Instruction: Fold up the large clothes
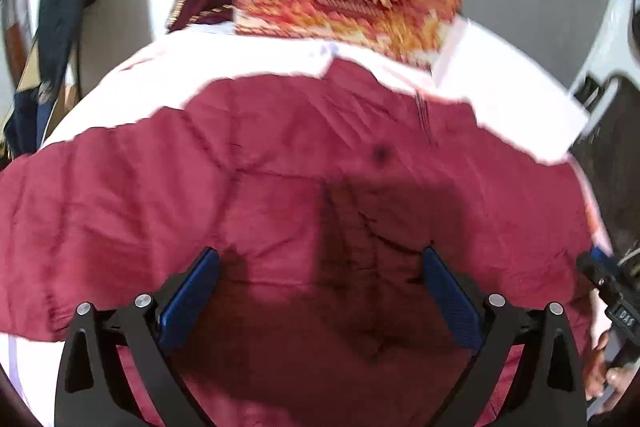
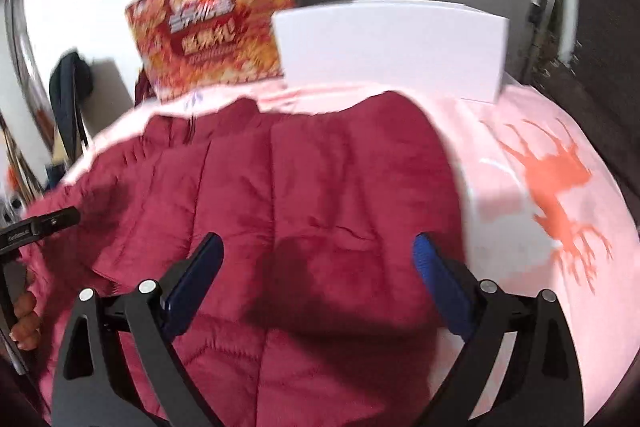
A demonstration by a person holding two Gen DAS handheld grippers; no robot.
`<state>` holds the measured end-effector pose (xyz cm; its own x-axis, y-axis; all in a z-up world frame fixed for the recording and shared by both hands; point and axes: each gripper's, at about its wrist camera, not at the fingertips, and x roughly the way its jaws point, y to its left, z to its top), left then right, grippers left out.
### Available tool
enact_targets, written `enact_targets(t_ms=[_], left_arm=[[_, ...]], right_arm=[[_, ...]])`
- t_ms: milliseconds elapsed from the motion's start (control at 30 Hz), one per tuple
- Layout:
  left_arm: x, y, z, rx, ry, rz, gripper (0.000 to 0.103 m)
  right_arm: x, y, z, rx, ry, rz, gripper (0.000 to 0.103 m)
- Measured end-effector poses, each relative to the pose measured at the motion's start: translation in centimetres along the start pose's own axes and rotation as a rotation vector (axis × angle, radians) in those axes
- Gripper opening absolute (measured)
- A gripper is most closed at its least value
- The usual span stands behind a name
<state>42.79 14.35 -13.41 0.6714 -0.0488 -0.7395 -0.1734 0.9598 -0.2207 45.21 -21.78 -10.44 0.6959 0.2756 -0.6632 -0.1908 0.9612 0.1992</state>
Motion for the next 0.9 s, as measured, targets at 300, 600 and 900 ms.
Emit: enact_targets(t_ms=[300,600,900], left_arm=[[-8.2,10.7,-1.5,-0.259,-0.128,0.002,0.100],[-12.1,22.2,-7.5,-0.419,-0.107,0.108,0.100],[-11.3,25.6,-7.4,-0.530,-0.102,0.029,0.099]], right_arm=[[0.9,-1.5,-2.2,0.029,0.096,0.003,0.094],[0.8,-1.7,-2.6,0.040,0.101,0.006,0.097],[0.9,-1.6,-2.6,0.038,0.100,0.003,0.098]])
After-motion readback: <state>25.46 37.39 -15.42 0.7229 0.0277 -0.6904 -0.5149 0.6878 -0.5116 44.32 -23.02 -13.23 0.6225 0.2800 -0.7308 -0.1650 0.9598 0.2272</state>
